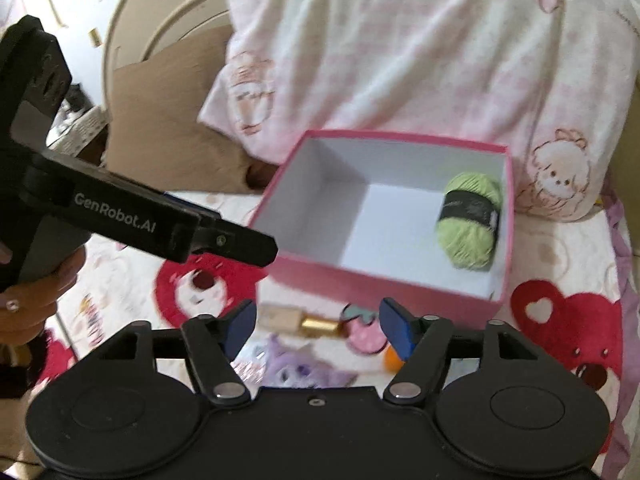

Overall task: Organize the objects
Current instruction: 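Open the left gripper to release the yarn ball and withdraw, then move the left gripper to the purple plush doll and close on it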

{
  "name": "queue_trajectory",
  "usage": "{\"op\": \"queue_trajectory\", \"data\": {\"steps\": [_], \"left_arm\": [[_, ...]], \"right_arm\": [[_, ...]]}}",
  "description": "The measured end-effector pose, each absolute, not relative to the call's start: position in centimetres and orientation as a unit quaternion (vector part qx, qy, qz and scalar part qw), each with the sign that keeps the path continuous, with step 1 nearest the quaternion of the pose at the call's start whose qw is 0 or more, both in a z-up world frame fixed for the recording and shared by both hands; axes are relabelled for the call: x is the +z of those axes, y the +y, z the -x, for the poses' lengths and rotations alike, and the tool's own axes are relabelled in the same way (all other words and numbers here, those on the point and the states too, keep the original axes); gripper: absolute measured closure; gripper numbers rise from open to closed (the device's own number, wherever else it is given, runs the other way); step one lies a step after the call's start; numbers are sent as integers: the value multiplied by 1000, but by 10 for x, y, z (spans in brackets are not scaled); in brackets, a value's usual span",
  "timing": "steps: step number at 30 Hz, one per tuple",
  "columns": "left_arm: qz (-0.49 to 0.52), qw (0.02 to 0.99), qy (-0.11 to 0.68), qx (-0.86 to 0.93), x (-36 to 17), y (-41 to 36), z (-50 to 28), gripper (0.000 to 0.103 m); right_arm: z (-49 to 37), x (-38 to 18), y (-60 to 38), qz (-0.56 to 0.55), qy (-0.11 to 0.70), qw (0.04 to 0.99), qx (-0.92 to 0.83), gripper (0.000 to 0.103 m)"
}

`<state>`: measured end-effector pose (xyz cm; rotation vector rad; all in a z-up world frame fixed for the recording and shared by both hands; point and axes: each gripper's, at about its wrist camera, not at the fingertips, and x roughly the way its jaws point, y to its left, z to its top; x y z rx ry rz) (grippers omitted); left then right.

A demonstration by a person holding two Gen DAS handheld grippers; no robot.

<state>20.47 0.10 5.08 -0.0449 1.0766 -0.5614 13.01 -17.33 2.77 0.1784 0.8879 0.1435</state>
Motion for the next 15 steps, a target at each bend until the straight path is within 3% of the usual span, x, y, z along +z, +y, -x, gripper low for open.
{"op": "queue_trajectory", "data": {"steps": [15], "left_arm": [[33,845,480,-232,11,40,-144,17]], "right_arm": [[-97,-24,-131,-97,475,863,143,15]]}}
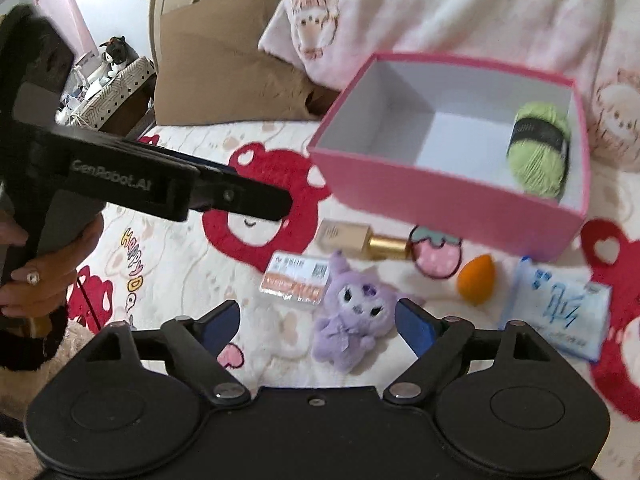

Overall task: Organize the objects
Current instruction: 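Move the left gripper to the purple plush doll and close on it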

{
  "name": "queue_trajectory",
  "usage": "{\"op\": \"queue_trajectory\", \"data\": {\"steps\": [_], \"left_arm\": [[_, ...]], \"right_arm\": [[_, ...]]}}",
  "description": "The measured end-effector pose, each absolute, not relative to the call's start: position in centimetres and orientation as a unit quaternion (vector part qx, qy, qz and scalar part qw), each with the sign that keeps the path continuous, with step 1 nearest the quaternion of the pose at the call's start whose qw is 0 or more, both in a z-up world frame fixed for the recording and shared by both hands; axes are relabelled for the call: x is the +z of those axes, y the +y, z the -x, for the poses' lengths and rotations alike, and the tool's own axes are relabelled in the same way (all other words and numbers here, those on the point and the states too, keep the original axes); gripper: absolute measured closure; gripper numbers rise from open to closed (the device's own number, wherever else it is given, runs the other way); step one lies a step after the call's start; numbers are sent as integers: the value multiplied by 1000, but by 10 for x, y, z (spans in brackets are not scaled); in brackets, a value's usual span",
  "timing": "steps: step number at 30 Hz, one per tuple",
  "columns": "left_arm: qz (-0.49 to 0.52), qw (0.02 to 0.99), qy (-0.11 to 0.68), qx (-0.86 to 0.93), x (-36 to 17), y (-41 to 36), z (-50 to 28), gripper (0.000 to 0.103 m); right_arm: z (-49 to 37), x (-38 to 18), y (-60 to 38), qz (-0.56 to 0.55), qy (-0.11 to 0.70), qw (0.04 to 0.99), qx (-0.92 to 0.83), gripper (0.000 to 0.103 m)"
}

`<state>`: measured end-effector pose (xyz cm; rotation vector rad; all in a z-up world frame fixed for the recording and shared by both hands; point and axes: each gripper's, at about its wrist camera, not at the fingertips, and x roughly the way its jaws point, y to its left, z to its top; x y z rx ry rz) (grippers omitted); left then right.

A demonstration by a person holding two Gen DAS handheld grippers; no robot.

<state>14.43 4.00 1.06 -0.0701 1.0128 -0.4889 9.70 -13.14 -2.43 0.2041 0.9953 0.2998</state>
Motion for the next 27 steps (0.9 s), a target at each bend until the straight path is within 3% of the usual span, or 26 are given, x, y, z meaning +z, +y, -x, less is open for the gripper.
{"op": "queue_trajectory", "data": {"steps": [9,19,24,26,27], "left_arm": [[70,825,507,-238,-45,52,-123,15],[74,825,506,-241,-102,38,-107,14],[113,830,496,-229,-123,36,-111,24],[113,834,492,-221,-130,36,-112,38],[123,834,489,-223,-132,38,-113,40]], "right_arm": [[-106,-84,-126,-144,513,834,142,15],[-106,-134,-103,-102,496,852,131,15],[-99,-154,-93,-86,467,875,94,15],[-97,-161,-92,-79,452,885,85,16],[-97,-164,-91,-77,448,887,81,16]]}}
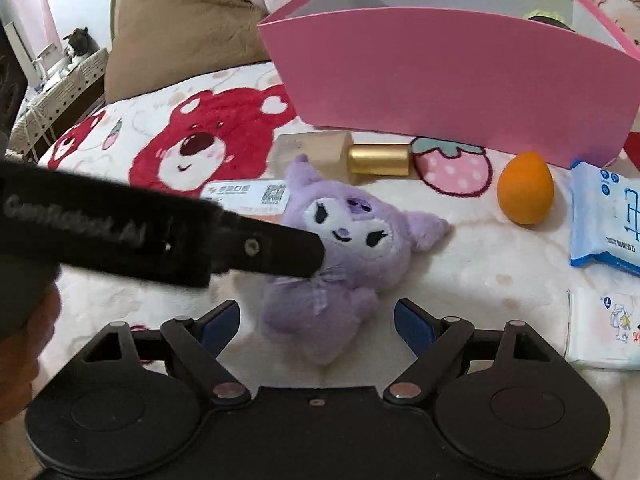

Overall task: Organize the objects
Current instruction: 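Move the left gripper to the purple plush doll and close on it, then lift the purple plush doll with the left gripper into the pink box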

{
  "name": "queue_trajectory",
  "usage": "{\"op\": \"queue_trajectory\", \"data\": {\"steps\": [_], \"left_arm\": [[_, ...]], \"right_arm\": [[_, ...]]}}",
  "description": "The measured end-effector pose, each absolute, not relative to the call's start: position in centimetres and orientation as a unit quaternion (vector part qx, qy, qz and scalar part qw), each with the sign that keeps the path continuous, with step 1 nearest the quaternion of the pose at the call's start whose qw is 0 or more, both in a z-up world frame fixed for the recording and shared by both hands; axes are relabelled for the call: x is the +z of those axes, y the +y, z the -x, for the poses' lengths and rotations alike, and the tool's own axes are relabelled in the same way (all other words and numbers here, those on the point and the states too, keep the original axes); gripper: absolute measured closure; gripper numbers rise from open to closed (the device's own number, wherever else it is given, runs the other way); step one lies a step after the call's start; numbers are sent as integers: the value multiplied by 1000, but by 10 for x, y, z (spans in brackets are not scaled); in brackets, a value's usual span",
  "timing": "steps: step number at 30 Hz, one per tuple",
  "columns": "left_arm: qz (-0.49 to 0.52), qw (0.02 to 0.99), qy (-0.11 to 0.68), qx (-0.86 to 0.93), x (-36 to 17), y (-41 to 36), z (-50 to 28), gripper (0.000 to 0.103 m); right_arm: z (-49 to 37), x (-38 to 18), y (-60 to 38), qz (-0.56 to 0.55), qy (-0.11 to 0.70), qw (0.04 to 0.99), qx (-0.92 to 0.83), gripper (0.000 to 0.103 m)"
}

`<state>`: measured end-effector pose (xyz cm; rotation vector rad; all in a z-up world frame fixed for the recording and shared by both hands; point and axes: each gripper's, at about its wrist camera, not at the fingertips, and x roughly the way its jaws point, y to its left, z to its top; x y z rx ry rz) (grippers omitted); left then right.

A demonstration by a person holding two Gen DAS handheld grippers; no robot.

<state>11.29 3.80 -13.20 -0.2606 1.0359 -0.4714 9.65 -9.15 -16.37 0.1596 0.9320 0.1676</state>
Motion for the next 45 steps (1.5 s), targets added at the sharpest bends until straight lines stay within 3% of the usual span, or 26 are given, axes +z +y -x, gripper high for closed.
{"op": "queue_trajectory", "data": {"steps": [3,5,6,16,29,34,45], "left_arm": [[139,832,484,-232,-134,37,-115,53],[137,827,491,-237,-137,34,-117,69],[137,821,500,-238,-141,32,-118,70],[149,814,508,-240,-152,27,-113,70],[112,836,466,-268,-116,24,-104,72],[133,823,486,-263,-131,22,-117,71],[175,792,529,-249,-166,11,-124,69]], "right_arm": [[-97,-167,-90,-60,435,895,78,20],[-96,-166,-89,-50,428,899,76,38],[-96,-165,-90,-50,427,899,83,40],[-88,-162,-89,-21,424,902,78,47],[-75,-134,-82,40,378,922,76,49],[-77,-143,-87,50,392,916,64,49],[-92,-175,-112,-38,444,893,56,35]]}}
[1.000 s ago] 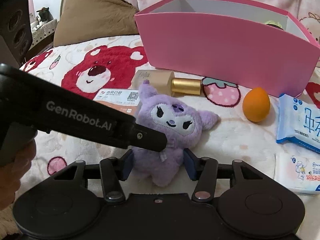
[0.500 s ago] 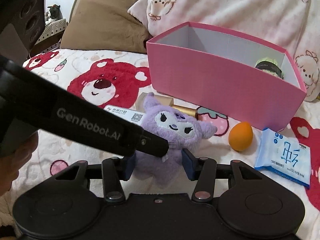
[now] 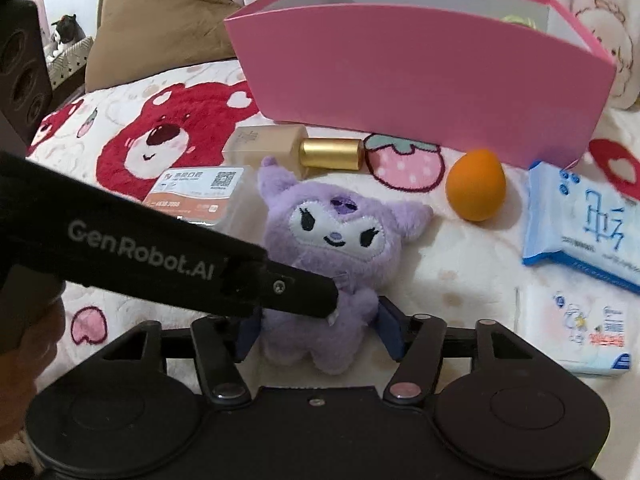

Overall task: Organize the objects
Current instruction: 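Lift the purple plush doll with the left gripper into the pink box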

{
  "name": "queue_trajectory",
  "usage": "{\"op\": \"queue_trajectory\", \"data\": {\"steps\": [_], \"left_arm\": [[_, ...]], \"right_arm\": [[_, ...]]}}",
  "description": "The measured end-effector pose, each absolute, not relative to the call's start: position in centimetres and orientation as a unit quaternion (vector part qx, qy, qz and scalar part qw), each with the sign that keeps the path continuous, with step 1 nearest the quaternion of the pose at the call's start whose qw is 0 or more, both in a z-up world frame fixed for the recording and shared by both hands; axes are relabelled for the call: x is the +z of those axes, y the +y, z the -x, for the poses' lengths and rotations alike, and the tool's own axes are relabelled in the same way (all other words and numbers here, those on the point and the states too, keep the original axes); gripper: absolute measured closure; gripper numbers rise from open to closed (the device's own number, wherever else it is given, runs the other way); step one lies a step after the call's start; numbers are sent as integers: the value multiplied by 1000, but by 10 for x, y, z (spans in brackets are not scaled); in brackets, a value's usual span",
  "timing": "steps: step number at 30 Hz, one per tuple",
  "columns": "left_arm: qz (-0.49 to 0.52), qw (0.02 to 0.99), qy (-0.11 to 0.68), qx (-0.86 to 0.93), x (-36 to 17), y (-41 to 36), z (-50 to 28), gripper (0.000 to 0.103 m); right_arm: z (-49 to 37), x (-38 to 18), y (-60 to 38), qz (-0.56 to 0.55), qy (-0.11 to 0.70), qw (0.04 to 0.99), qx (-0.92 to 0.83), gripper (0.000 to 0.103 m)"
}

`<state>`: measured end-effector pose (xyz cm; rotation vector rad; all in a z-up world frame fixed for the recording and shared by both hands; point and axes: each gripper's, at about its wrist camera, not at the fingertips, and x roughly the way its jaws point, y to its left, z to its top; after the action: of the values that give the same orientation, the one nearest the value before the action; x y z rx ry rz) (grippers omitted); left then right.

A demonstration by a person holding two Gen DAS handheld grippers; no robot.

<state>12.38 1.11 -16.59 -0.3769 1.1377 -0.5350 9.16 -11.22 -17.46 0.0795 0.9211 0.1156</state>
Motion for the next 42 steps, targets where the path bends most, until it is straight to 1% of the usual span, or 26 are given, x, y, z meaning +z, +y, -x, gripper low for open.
{"op": "queue_trajectory", "data": {"steps": [2,5,14,20,24,29,33,37,42], "left_arm": [[168,795,526,-250,-164,10,-122,70],[155,800,517,-260,-153,8,-118,72],[153,825,467,-278,-93,19,-112,72],[134,843,435,-288,-42,19,-126,72],[123,847,433,-283,-13,16,-148,72],[106,851,434,-276,12,0,-191,72],[136,848,443,-257,3,-10,-229,72],[169,834,461,-253,-15,-20,-272,72],[186,816,494,-237,-43,-31,-318,72]], "right_arm": [[-91,-174,-106,-16,440,896,60,45],[-88,-164,-104,-8,432,899,70,49],[-78,-111,-90,49,365,927,72,49],[-87,-65,-86,86,324,940,61,49],[-109,-40,-85,105,311,943,55,49],[-150,-14,-100,103,324,939,39,49],[-195,-13,-119,109,361,925,42,50],[-228,-27,-140,97,386,917,28,50],[-277,-45,-167,47,445,894,26,50]]}}
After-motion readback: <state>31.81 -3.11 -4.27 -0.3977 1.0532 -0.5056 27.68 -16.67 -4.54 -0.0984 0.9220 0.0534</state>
